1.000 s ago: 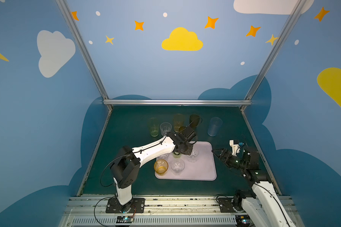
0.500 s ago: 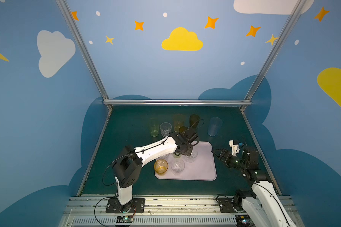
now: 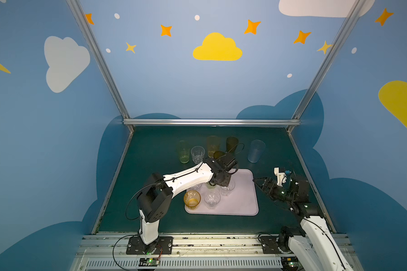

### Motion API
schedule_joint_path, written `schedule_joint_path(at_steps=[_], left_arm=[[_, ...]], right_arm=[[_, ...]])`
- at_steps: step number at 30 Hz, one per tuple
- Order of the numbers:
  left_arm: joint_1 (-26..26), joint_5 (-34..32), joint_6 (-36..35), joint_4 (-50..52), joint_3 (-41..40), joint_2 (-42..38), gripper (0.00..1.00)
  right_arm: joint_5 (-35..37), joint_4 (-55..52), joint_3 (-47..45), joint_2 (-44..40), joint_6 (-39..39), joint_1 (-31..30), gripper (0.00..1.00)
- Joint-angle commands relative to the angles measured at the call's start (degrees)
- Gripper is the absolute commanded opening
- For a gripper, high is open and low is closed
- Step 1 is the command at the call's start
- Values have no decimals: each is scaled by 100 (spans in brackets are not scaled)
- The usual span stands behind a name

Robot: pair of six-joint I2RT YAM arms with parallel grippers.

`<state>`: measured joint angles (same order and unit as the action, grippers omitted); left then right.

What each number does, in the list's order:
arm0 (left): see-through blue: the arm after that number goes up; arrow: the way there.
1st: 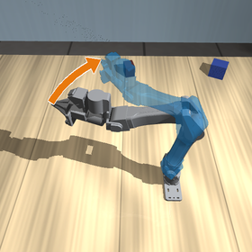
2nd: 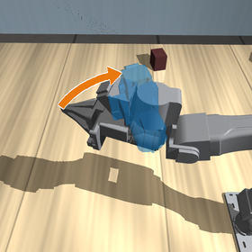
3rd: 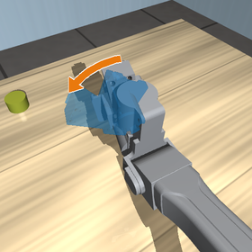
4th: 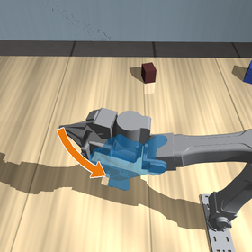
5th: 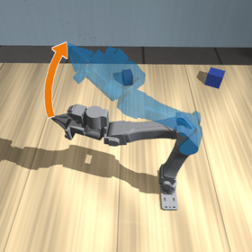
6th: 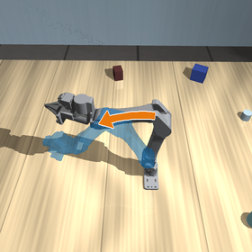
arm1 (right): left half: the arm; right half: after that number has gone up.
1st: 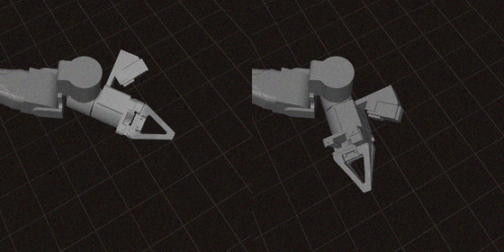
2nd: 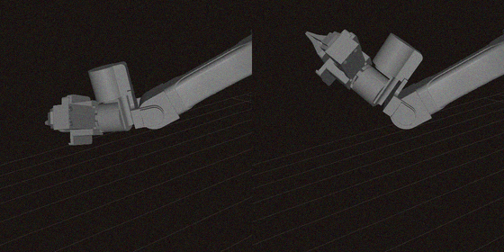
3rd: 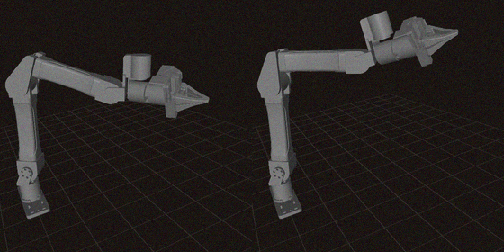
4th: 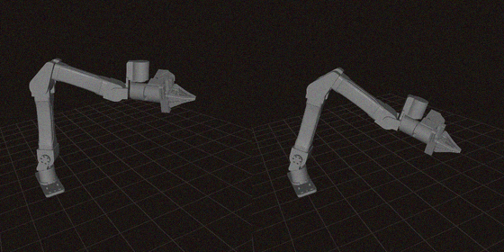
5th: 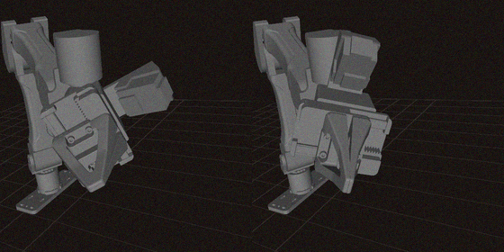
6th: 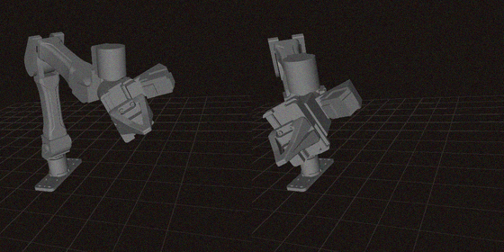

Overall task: Place the glasses into the tray
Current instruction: Place the glass on the tray.

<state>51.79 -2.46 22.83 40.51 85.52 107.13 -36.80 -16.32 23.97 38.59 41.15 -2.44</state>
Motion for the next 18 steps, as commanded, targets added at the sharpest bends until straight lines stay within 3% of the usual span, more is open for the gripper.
schedule_joint_path(at_steps=[1,11,13,18], left_arm=[[31,48,20,79,135,-194,36],[37,-102,-26,36,-27,-768,57],[34,-269,-146,174,48,-887,73],[0,-776,-383,-140,-267,-1413,93]], right_arm=[[-65,-3,24,-18,42,20,87],[-67,-114,129,54,17,12,86],[-89,-468,325,164,-118,7,86],[72,-1076,802,377,-210,-46,86]])
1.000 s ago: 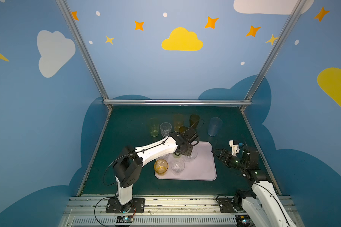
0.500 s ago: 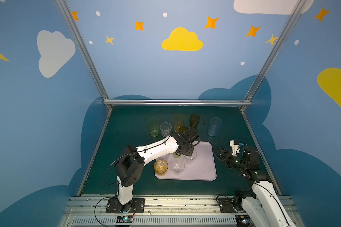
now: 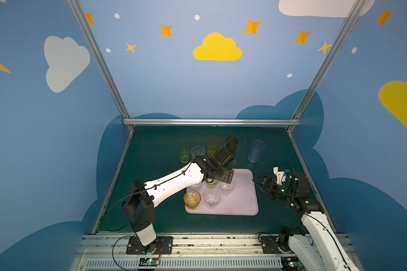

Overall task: Place the glasses into the tray
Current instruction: Place the glass on the tray.

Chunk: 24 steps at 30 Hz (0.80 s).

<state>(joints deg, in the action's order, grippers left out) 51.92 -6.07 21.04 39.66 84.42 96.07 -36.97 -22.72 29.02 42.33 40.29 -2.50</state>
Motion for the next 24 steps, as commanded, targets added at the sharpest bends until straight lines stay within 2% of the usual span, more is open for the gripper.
schedule_joint_path(at_steps=[1,5,11,18,24], left_arm=[[-38,-479,-226,-110,-254,-431,100],[-167,-555,-95,-542,-905,-1117,100],[-464,-419,252,-1814,-2561,-2610,100],[-723,-471,678,-2261,-3755,-3909,100],[-752,-481,665,-2425,-4396,-4560,100]], right_arm=[[126,-474,390,12,-105,-74,86],[450,-708,877,193,-61,-375,86],[1202,-1055,1801,809,-109,-1205,86],[1883,-1275,2695,1583,-103,-1752,86],[2426,-1305,3009,1926,-130,-2180,85]])
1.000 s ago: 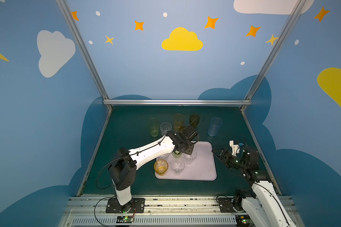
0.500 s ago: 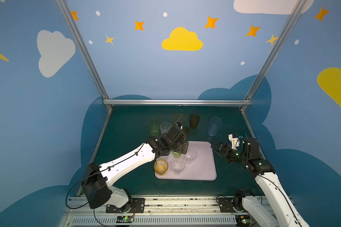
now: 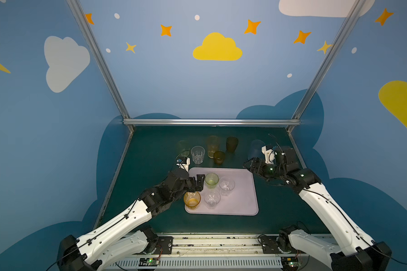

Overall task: Place the glasses into the tray
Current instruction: Place the glass on the tray, then pick up the glass from the top-center of the table.

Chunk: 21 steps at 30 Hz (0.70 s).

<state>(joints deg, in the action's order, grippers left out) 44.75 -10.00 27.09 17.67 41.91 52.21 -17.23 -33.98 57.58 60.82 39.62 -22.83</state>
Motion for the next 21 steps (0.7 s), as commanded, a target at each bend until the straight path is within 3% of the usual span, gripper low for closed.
schedule_joint_path(at_steps=[1,8,14,21], left_arm=[[-46,-105,67,-173,-163,-232,100],[-63,-485,218,-460,-563,-654,100],[-116,-702,149,-955,-711,-450,100],[-140,-929,103,-1071,-572,-112,100]], right_arm=[[482,-159,165,117,-42,-197,84],[537,-245,348,438,-94,-352,83],[519,-398,723,800,-463,-371,82],[947,-452,910,1226,-791,-501,70]])
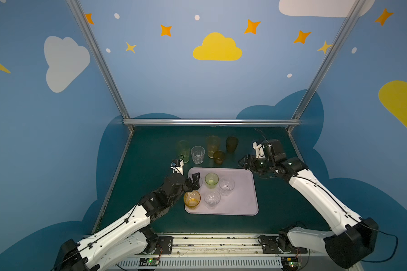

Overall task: Place the glasses into the tray
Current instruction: Pick up the glass from the top-center of the table.

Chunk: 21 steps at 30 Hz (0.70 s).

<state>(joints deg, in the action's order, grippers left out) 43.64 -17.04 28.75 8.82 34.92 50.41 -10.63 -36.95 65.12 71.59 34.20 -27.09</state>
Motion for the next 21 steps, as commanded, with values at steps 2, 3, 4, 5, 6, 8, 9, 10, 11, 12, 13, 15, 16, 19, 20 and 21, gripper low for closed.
schedule_joint_path(at_steps=[2,3,4,5,6,8,9,10,11,12,13,15,16,19,20,21], left_arm=[[-39,-288,-23,-185,155,116,100],[-48,-286,-7,-222,147,122,100],[-49,-285,7,-282,130,130,100],[-57,-291,16,-369,86,127,100],[-61,-278,-1,-444,50,127,100],[-74,-256,-112,-604,-25,127,100],[-84,-252,-176,-653,-65,124,100],[-87,-264,-239,-706,-108,118,100],[-121,-268,-289,-740,-148,105,100],[-144,-241,-339,-778,-189,80,100],[-162,-207,-386,-817,-227,46,100],[-221,-87,-477,-886,-315,-47,100],[-227,-24,-508,-911,-363,-89,100],[-242,174,-556,-1192,-640,-228,100],[-242,236,-555,-1358,-769,-251,100],[-246,271,-542,-1450,-845,-264,100]], right_arm=[[388,-189,266,283,-289,-145,63],[419,-196,331,329,-305,-177,62],[431,-207,394,390,-308,-206,61],[460,-207,452,434,-293,-225,60],[493,-212,485,480,-265,-242,58],[561,-176,542,598,-218,-269,54],[581,-116,551,636,-198,-278,53],[580,-39,532,706,-181,-301,51],[579,54,530,777,-148,-320,49],[582,141,521,849,-104,-345,47],[579,222,523,921,-52,-371,47],[510,409,559,1121,41,-410,46],[480,477,608,1209,50,-424,44],[481,509,867,1592,-36,-489,42],[498,474,1001,1734,-89,-508,42],[536,434,1088,1856,-120,-508,43]])
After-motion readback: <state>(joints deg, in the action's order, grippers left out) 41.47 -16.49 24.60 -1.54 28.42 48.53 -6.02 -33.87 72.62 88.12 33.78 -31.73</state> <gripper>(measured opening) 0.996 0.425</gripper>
